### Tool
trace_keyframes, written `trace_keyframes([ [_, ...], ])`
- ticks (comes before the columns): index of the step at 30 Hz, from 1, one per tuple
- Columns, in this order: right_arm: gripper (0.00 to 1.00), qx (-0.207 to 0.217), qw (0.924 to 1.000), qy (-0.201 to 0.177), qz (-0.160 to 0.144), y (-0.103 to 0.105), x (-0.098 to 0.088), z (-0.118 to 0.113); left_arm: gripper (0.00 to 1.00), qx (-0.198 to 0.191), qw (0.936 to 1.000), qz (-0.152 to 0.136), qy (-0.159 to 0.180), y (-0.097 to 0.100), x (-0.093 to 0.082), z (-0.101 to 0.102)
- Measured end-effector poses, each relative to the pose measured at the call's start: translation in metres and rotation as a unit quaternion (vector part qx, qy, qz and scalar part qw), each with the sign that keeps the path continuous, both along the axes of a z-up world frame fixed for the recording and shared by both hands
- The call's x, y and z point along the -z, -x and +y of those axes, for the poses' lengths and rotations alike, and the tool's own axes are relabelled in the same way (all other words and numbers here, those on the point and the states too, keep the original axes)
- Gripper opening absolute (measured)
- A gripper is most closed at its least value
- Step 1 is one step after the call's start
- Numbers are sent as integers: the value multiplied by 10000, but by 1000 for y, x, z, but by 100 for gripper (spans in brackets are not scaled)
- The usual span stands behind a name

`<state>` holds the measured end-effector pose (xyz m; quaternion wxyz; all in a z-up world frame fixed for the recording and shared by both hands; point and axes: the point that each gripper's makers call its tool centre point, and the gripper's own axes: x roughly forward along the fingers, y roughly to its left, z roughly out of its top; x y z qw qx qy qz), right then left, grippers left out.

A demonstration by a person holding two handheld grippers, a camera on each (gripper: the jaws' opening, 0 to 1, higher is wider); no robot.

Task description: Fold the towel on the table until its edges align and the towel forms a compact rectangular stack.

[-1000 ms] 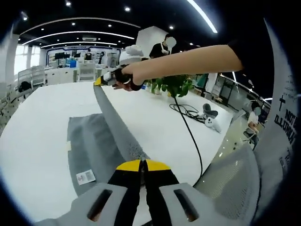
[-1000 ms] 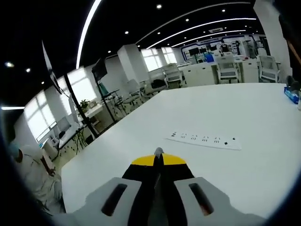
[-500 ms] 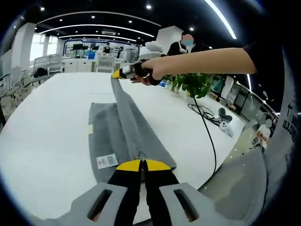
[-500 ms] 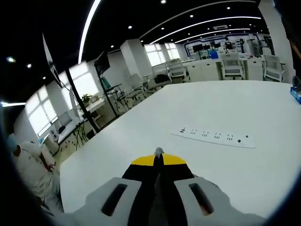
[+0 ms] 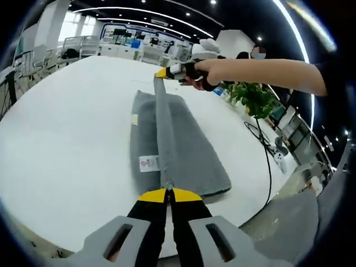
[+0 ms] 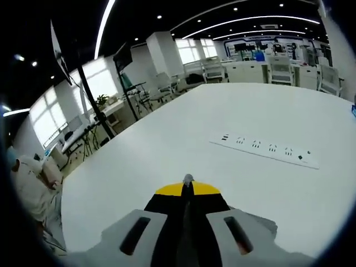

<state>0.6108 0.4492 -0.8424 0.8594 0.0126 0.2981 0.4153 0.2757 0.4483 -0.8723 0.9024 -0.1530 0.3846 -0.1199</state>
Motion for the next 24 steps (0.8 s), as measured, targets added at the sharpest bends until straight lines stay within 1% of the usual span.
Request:
trace_keyframes([
  [1, 0, -24, 10000, 20, -13, -1, 3, 1, 2, 49, 10000, 80, 28, 2, 2, 0],
  [2, 0, -69, 10000, 45, 2, 0, 5, 3, 2, 47, 10000, 14, 68, 0, 1, 1],
  [3, 1, -89, 9999, 79, 0, 0, 8, 5, 2, -39, 9998, 77, 180, 1, 5, 5],
  [4, 1, -104, 9999, 97, 9, 0, 11, 7, 2, -59, 9996, 141, 216, 1, 8, 7],
  [5, 1, -124, 9999, 104, 11, -1, 14, 10, 2, -56, 9997, 134, 205, -1, 10, 10],
  [9, 1, -204, 9997, 146, 40, 4, 18, 16, 1, -15, 9993, 324, 184, 1, 13, 8],
  [13, 1, -276, 9994, 184, 65, 2, 30, 29, 1, 7, 9989, 441, 174, 3, 16, 6],
  [15, 1, -304, 9993, 208, 80, 2, 33, 30, 1, -8, 9982, 531, 284, 3, 21, 5],
  [17, 1, -320, 9991, 262, 69, 2, 35, 30, 1, -99, 9979, 568, 297, 3, 25, 9],
  [19, 1, -342, 9989, 317, 75, 3, 39, 30, 1, -111, 9977, 595, 319, 2, 28, 10],
  [21, 1, -362, 9985, 391, 80, 3, 48, 32, 1, -98, 9975, 602, 354, 2, 31, 12],
  [22, 1, -520, 9967, 620, -37, 2, 54, 33, 1, -103, 9972, 612, 406, 2, 33, 12],
  [23, 1, -687, 9933, 901, -209, 2, 59, 32, 1, -162, 9968, 631, 466, 2, 35, 13],
  [24, 1, -757, 9911, 1065, -266, 5, 61, 32, 1, -216, 9962, 649, 549, 3, 36, 13],
])
